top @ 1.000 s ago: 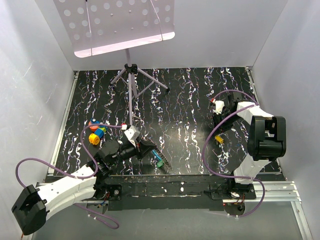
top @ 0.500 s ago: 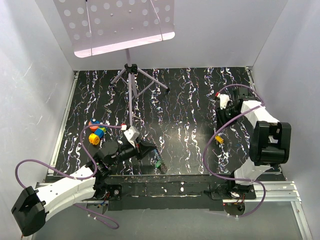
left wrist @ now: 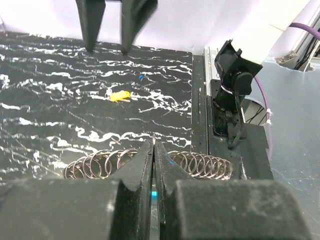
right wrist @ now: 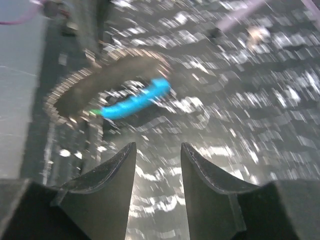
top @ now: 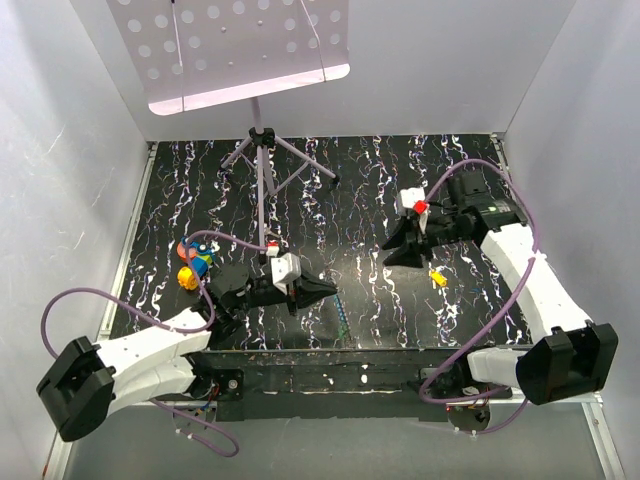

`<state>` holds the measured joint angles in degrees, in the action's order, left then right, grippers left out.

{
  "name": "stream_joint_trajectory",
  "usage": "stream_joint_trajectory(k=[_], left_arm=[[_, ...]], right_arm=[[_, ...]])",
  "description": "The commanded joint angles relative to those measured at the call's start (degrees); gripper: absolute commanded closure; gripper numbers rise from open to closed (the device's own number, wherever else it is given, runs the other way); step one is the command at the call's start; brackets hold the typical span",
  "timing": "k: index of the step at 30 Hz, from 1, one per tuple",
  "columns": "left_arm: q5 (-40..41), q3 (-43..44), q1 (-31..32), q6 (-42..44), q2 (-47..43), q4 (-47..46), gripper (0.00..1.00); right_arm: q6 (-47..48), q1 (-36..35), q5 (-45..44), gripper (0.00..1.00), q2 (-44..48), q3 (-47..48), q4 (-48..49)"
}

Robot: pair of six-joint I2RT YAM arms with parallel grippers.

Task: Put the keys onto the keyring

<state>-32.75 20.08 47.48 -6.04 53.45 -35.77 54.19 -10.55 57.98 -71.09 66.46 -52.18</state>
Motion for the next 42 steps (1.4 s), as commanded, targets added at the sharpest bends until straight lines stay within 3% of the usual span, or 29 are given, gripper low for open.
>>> stream_joint_trajectory(k=[1,15,24,42], left_arm=[[-4.8,6.1,0.2,5.3,4.4,-5.6,1.0],[0.2,5.9,0.7,-7.0,13.5,-25.9,1.0],[2.4,6.4,2.1,-7.5,13.6,-25.9,1.0],[9.5,5.0,3.5,-8.7,13.5,-27.7,1.0]], right_arm=[[10.6,-7.8,15.9,0.51,-2.5,3.5,-9.7],[3.0,-14.9,14.8,0.56,-4.0,5.9,-5.3],[-3.1,-15.3,13.1,0.57,-3.9,5.1,-0.6],[-7.0,-17.6,13.7,0.7,-4.3,3.9,2.6]])
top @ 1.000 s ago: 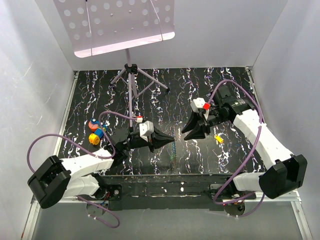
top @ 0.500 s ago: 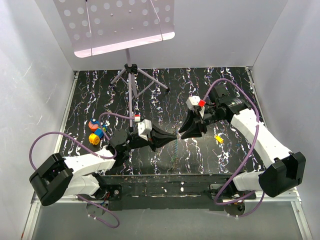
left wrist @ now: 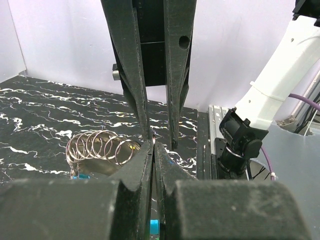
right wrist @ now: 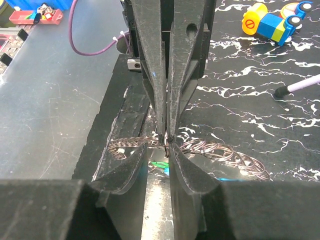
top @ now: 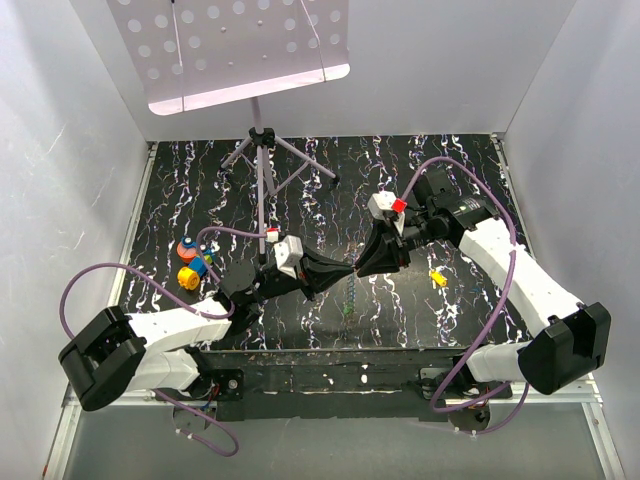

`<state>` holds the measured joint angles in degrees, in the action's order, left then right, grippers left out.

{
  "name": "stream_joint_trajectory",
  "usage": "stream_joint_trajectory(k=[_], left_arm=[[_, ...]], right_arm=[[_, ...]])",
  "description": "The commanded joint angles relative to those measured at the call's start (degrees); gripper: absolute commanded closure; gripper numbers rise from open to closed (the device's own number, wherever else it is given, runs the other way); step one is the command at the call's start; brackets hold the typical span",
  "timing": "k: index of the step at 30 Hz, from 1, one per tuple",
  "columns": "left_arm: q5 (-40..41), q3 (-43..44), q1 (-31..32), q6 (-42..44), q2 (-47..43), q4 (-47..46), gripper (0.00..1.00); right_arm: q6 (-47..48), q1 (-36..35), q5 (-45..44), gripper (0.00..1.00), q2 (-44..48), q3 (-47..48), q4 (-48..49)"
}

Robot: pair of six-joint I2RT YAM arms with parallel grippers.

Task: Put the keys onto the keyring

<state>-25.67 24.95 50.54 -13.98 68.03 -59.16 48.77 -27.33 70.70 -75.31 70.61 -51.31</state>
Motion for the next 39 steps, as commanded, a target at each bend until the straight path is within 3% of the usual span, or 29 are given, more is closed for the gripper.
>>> stream_joint_trajectory(k=[1,11,13,15,19,21,26,32,36,39], left_arm=[[2.6,0.0,0.4,-1.0,-1.1,-4.8,1.0],[3.7,-1.0,0.6,-2.2,-2.0,-5.0,1.0],[3.7,-0.8,0.8,-2.5,-2.4,-3.0,1.0],[4.1,-0.1,0.6,-2.6,-3.5,1.9,0.97],[6.7,2.4,0.4,-2.4,-9.5,16.0,0.63],[9.1,4.1,0.0,-2.6,-13.9,25.7,0.38],[7.4,11.0,-1.4,-1.7,-21.2,48.9,0.16],[-1.9,18.4,-1.7,-0.6,-18.6,60.7,0.12],[-6.0,18.9,-1.7,2.2,-16.3,59.5,0.14],[-7.5,16.4,-1.5,6.6,-15.8,52.9,0.18]], right_arm=[[-1.8,-0.9,0.9,0.71,-0.1,-0.3,1.9],[-1.5,-1.6,-1.3,0.92,0.0,0.5,0.7],[-1.4,-1.7,-2.2,0.99,-0.1,1.2,-0.3],[-2.0,-1.8,-3.7,0.99,0.1,2.4,-1.4],[4.5,-2.8,-9.1,0.99,-1.2,7.9,-11.7],[9.7,-3.4,-12.2,0.99,-3.1,11.5,-20.3],[14.2,-5.1,-20.2,0.99,-6.7,18.3,-33.4],[10.1,-8.1,-25.7,0.99,-6.7,20.6,-34.7],[8.4,-9.7,-26.1,0.99,-7.6,22.3,-36.5],[6.7,-11.2,-26.4,0.99,-7.6,21.8,-35.6]])
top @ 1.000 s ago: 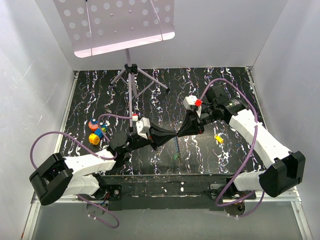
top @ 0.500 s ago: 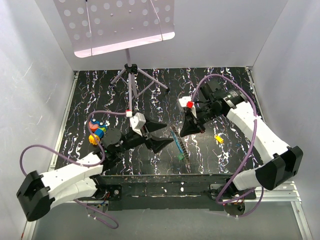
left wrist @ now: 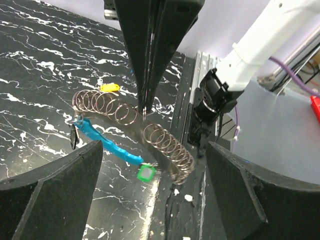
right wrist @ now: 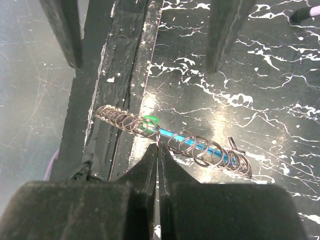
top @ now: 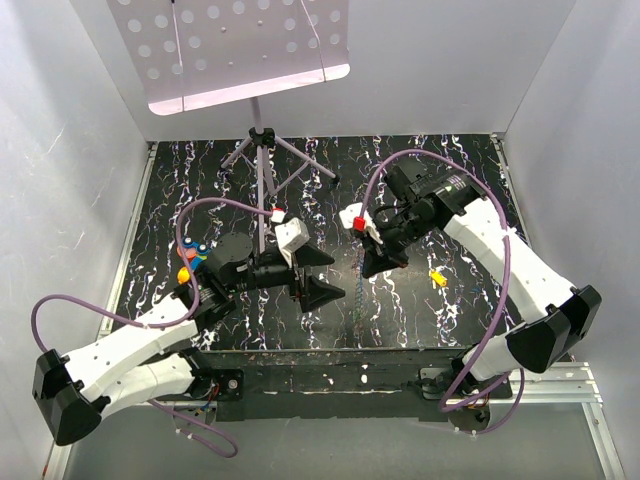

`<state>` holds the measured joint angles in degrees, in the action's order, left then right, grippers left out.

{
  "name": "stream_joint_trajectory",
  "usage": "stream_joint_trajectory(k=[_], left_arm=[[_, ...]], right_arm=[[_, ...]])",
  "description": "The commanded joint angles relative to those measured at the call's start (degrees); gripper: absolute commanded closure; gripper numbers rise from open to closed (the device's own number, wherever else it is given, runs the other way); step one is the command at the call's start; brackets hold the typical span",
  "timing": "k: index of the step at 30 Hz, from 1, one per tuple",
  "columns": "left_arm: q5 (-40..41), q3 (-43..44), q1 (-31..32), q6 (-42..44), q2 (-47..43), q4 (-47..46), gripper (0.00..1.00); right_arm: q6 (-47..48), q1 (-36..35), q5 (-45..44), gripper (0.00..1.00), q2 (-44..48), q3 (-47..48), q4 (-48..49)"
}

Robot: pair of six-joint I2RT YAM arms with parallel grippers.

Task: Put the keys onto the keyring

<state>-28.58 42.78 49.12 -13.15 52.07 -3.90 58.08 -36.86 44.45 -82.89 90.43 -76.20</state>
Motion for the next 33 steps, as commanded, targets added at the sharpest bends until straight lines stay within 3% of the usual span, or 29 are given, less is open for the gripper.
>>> stream_joint_trajectory(k=[1,7,15,29,33], left_arm=[[-5.3,-2.6,-0.2,7.5,0.0,-4.8,0.18],[-6.8,-5.9,-0.2,11.7,1.2,-13.5,0.28],[-4.2,-4.7,1.9,9.5,5.3,-14.7,0.46],[0.6,-4.7,4.3,9.5,6.8,-15.6,0.6],[1.0,-5.3,4.8,9.0,7.0,-16.4,0.69]], right_arm=[[-3.5,-2.0,-0.1,0.99,0.0,1.9,-10.0],[-4.8,-3.3,-0.2,0.99,-0.7,2.1,-9.0],[-6.0,-3.8,-0.2,0.99,-1.0,2.2,-8.0],[-8.8,-4.1,-0.8,0.99,-2.3,2.7,-6.2],[-9.1,-4.1,-1.0,0.99,-2.4,2.7,-5.8]])
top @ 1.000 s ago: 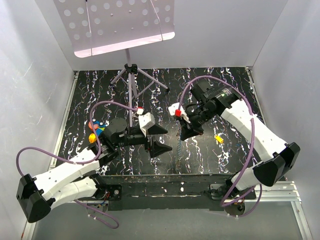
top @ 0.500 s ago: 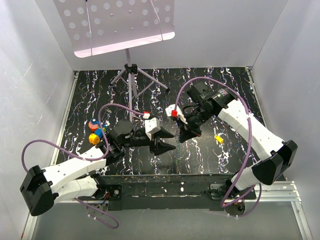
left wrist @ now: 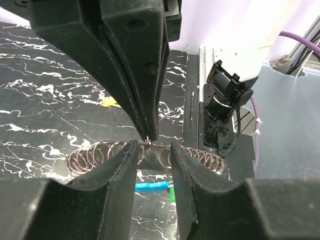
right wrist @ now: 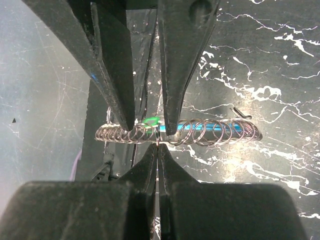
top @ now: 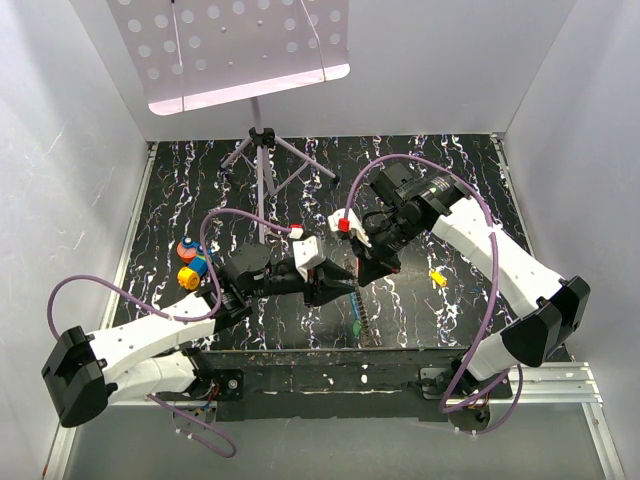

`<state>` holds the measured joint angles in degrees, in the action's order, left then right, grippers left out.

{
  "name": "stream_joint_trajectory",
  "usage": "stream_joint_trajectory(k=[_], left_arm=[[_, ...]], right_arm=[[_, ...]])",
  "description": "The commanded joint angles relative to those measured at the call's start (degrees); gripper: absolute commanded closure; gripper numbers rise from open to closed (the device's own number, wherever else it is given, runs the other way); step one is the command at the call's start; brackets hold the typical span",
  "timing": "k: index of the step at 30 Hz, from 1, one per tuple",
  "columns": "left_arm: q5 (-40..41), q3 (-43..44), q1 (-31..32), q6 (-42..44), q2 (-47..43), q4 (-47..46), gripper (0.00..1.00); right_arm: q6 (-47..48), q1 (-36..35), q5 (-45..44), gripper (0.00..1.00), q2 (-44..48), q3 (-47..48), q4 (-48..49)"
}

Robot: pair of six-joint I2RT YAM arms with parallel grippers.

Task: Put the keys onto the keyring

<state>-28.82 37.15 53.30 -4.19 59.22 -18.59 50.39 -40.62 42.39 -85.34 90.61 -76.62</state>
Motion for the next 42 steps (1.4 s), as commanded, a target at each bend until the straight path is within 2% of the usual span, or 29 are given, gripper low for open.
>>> stream_joint_trajectory(k=[1,11,15,24,30,31,33,34,35,37,42], left_arm=[[1.4,0.3,0.7,0.1,0.0,-1.4,0.69],[2.3,0.8,1.3,-0.3,1.5,-1.6,0.75],[2.3,1.2,1.5,-0.6,2.4,-1.9,0.8],[3.2,1.4,1.7,-0.1,2.1,-0.6,1.0],[4.8,1.4,1.7,1.0,1.2,1.6,1.0],[5.3,0.6,1.7,1.3,0.3,1.5,1.0],[7.1,-1.4,1.7,1.4,-2.2,-0.3,1.0],[7.7,-2.5,1.6,1.3,-3.7,-1.8,1.0],[8.7,-3.8,1.6,1.2,-5.2,-3.2,1.0],[8.7,-6.4,1.6,1.3,-8.4,-5.8,1.0],[6.3,-12.1,1.6,0.7,-15.0,-13.7,1.0]], right_arm=[[-1.5,-0.2,1.0,0.99,0.0,2.6,-5.4],[-2.1,-0.3,1.5,0.99,-0.4,3.0,-5.2],[-2.1,-0.3,1.6,0.99,-0.6,3.3,-5.2],[-2.3,-0.4,1.7,0.99,-0.6,3.2,-5.3],[-0.9,-0.4,4.4,0.99,-0.1,3.6,-6.6],[-0.4,-0.4,5.2,0.97,0.1,3.9,-7.1],[0.8,0.3,7.3,0.81,0.7,4.5,-8.5],[1.8,0.7,8.5,0.61,0.9,4.8,-9.3],[2.8,1.3,9.3,0.52,1.1,5.3,-10.4],[4.4,2.5,10.3,0.48,1.8,6.3,-11.9],[7.3,5.7,14.2,0.47,4.7,7.9,-12.5]])
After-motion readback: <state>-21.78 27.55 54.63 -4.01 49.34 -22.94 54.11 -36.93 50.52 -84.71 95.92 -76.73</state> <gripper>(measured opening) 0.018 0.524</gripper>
